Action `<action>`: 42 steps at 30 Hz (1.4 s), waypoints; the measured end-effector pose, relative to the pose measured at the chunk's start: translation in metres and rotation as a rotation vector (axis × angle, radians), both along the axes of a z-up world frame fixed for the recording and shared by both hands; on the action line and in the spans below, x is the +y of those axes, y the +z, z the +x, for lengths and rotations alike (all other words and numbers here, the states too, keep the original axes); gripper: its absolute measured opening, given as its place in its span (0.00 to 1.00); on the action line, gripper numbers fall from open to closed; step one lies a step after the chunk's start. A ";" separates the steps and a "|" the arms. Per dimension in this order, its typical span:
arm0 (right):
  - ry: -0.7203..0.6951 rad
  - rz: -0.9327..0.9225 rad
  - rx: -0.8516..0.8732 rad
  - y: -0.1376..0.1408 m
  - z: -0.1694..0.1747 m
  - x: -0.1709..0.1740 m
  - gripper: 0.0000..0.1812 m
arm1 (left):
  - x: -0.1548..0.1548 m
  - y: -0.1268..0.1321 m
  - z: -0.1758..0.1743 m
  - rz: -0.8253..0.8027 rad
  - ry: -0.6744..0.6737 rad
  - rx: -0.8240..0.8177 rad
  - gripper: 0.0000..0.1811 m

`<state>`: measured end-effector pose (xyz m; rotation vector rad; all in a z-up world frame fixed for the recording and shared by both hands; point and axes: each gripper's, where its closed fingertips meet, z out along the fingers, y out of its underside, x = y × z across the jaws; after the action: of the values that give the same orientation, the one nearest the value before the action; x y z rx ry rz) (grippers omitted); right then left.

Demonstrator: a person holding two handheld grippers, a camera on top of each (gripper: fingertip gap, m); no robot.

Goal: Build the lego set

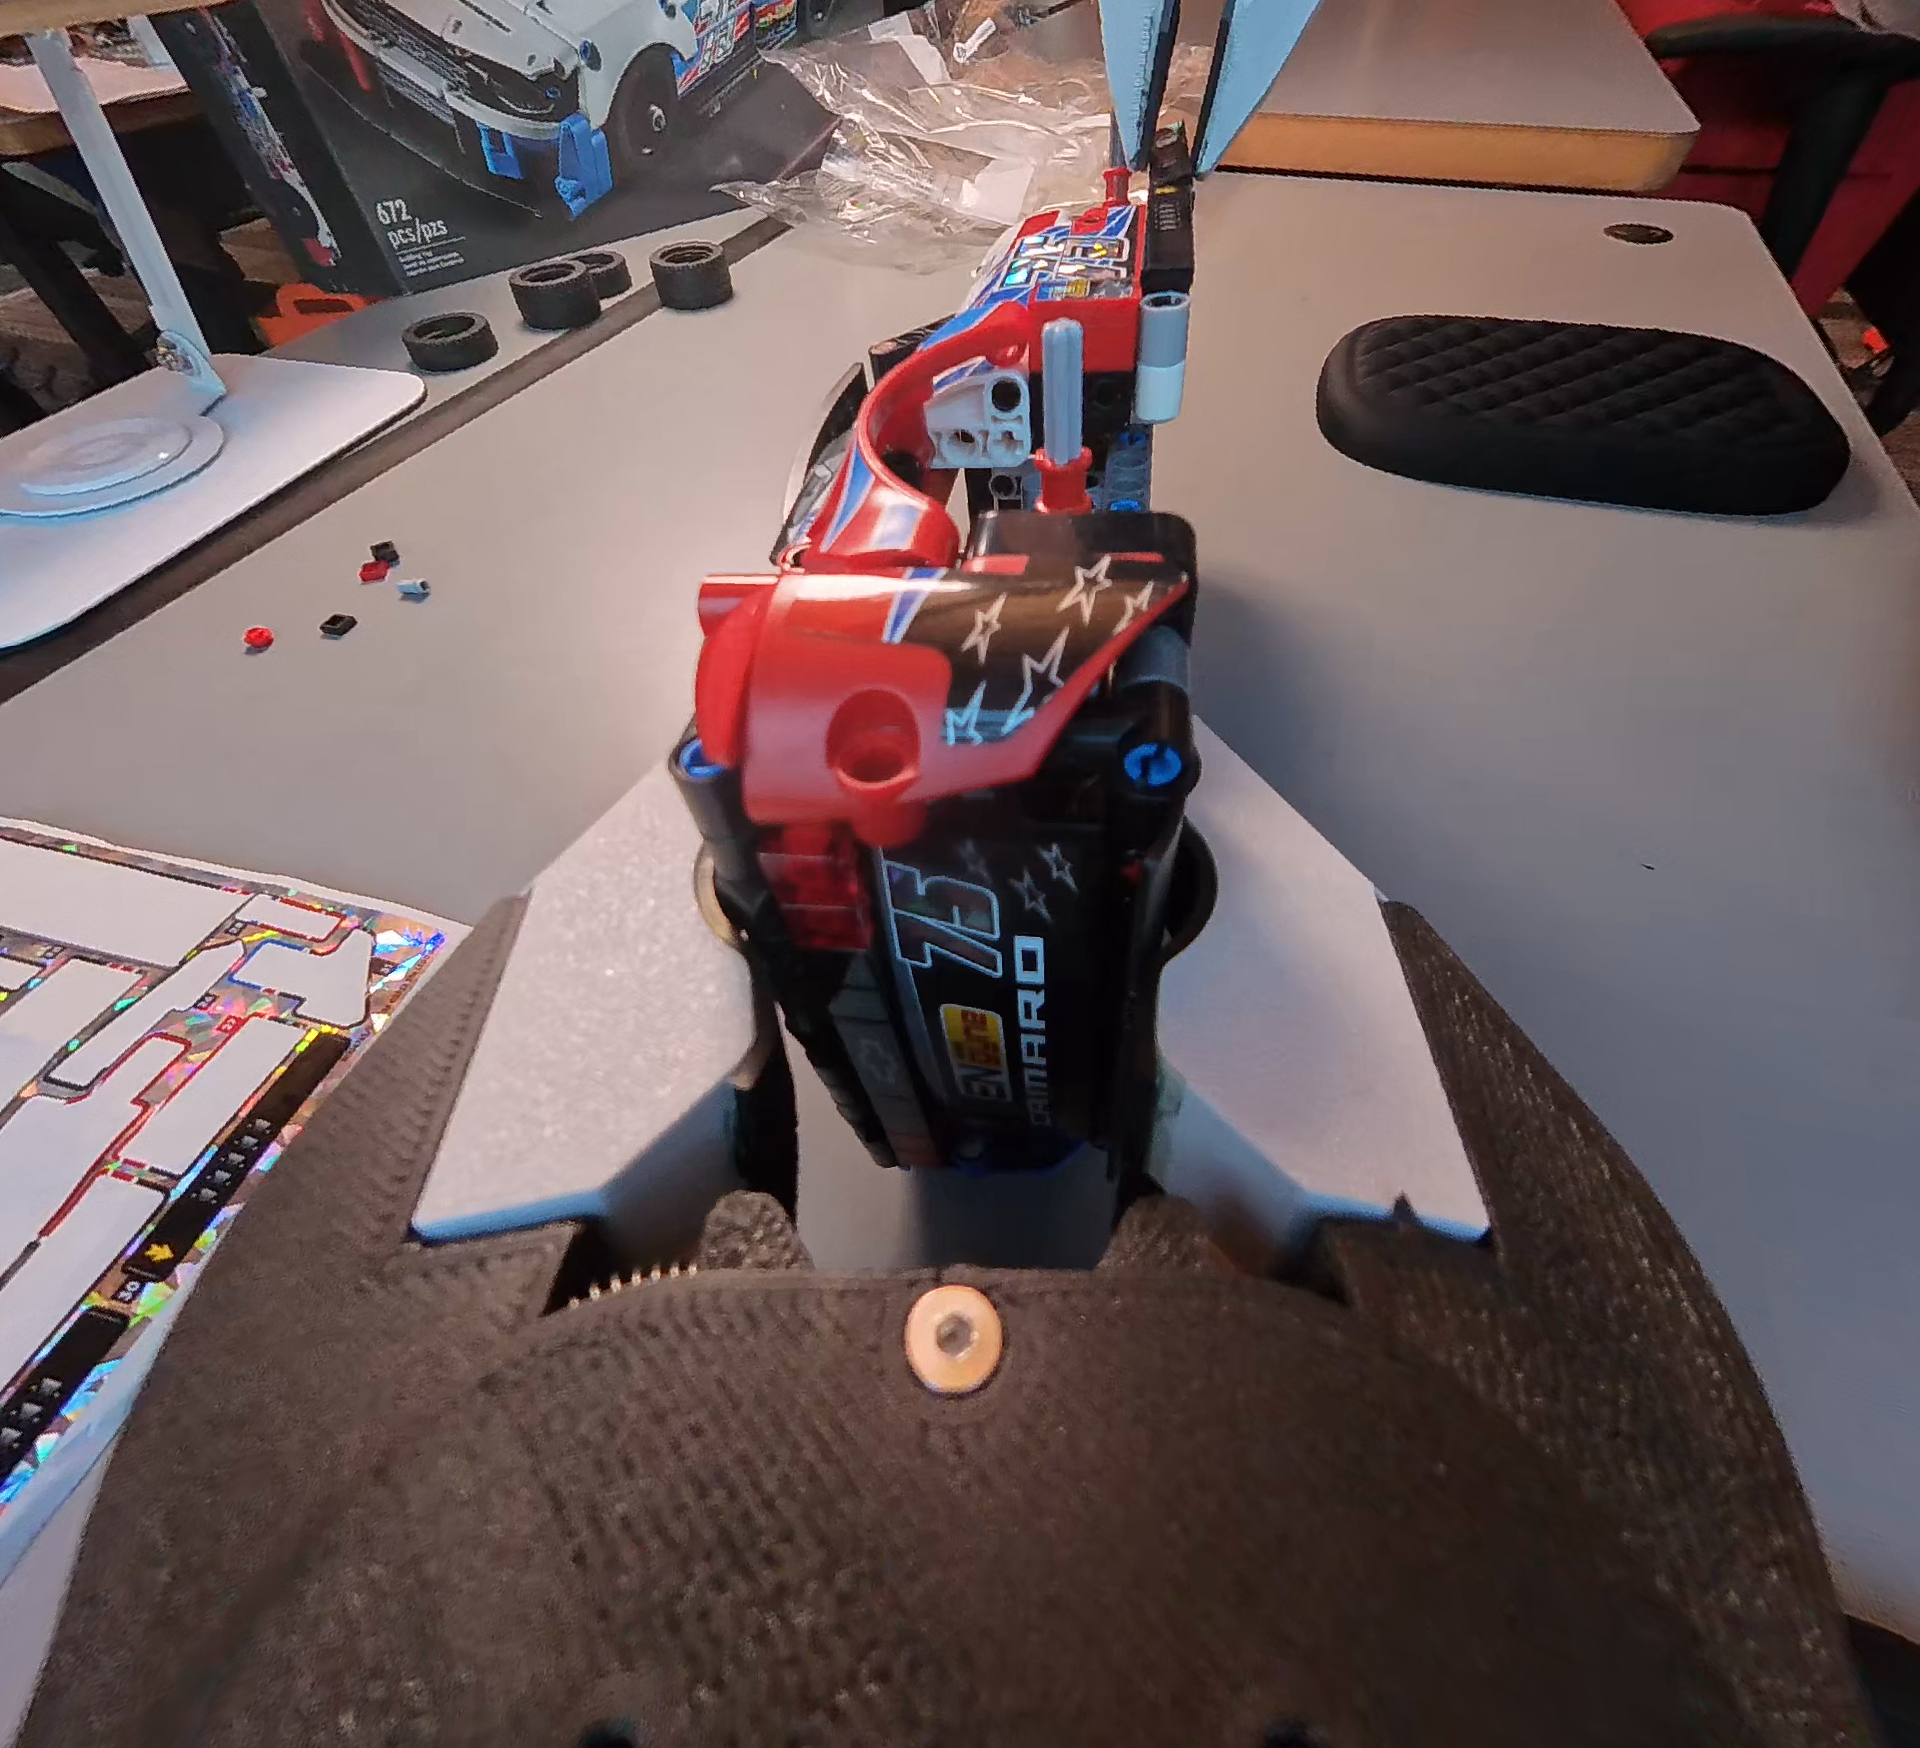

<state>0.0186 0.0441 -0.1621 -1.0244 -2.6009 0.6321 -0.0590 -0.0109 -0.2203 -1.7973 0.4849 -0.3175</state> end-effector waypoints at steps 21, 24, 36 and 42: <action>-0.004 0.090 0.026 0.000 -0.001 0.001 0.04 | 0.000 0.000 0.000 -0.005 0.000 -0.004 0.42; -0.002 0.085 0.027 0.001 -0.001 0.001 0.05 | 0.000 0.000 0.000 -0.005 -0.001 -0.004 0.42; 0.003 0.068 0.038 0.005 -0.001 0.000 0.06 | -0.001 0.000 0.001 -0.004 -0.003 -0.002 0.42; 0.004 0.069 0.036 0.004 -0.002 0.001 0.06 | -0.001 0.000 0.001 -0.003 -0.005 -0.002 0.42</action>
<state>0.0168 0.0452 -0.1581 -0.9777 -2.5755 0.5531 -0.0584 -0.0117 -0.2204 -1.7989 0.4871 -0.3238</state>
